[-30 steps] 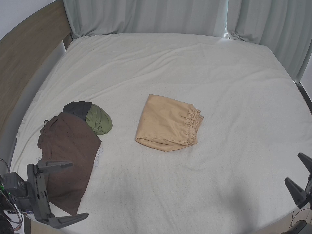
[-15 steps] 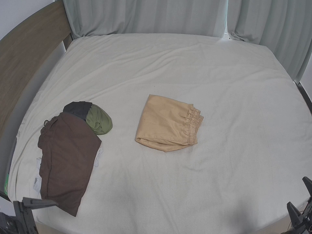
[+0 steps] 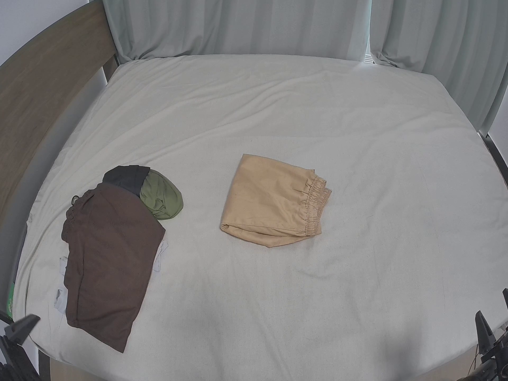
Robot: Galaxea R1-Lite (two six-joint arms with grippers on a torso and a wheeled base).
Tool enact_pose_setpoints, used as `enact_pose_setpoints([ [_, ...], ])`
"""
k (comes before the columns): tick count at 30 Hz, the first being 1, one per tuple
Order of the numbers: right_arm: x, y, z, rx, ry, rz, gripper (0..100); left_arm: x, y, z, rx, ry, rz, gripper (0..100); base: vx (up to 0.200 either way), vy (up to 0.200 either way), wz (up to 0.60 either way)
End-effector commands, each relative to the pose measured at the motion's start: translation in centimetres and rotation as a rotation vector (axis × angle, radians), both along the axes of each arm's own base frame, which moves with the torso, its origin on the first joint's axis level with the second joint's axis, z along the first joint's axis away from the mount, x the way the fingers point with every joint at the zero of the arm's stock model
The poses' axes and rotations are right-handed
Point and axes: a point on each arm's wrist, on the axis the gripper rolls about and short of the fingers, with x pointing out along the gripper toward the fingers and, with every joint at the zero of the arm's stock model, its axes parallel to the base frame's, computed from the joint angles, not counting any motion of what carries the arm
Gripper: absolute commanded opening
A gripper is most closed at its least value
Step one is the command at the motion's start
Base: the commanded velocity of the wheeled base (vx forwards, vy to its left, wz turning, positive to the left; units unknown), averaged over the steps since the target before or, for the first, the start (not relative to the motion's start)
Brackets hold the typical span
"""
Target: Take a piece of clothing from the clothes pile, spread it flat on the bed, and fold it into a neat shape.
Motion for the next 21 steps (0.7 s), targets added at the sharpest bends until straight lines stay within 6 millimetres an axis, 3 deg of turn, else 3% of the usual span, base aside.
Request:
enact_pose_setpoints([
  [1, -0.1, 0.0, -0.8, -0.013, 0.018, -0.063, 100, 0.4, 0.7, -1.3, -0.108, 0.112, 0.346, 100, 0.0, 0.0, 0.0],
  [6, -0.4, 0.1, -1.5, -0.024, 0.037, -0.066, 100, 0.5, 0.8, -3.0, -0.076, 0.28, 0.399, 100, 0.0, 0.0, 0.0],
  [8, -0.4, 0.1, -1.5, -0.02, 0.037, -0.066, 100, 0.5, 0.8, -2.9, -0.081, 0.27, 0.418, 100, 0.0, 0.0, 0.0],
  [14, -0.4, 0.1, -1.5, -0.021, 0.037, -0.067, 100, 0.0, 0.9, -3.5, -0.092, 0.223, 0.689, 100, 0.0, 0.0, 0.0],
  [21, -0.4, 0.1, -1.5, -0.02, 0.037, -0.066, 100, -0.1, 1.0, -3.8, -0.11, 0.243, 0.704, 100, 0.0, 0.0, 0.0],
])
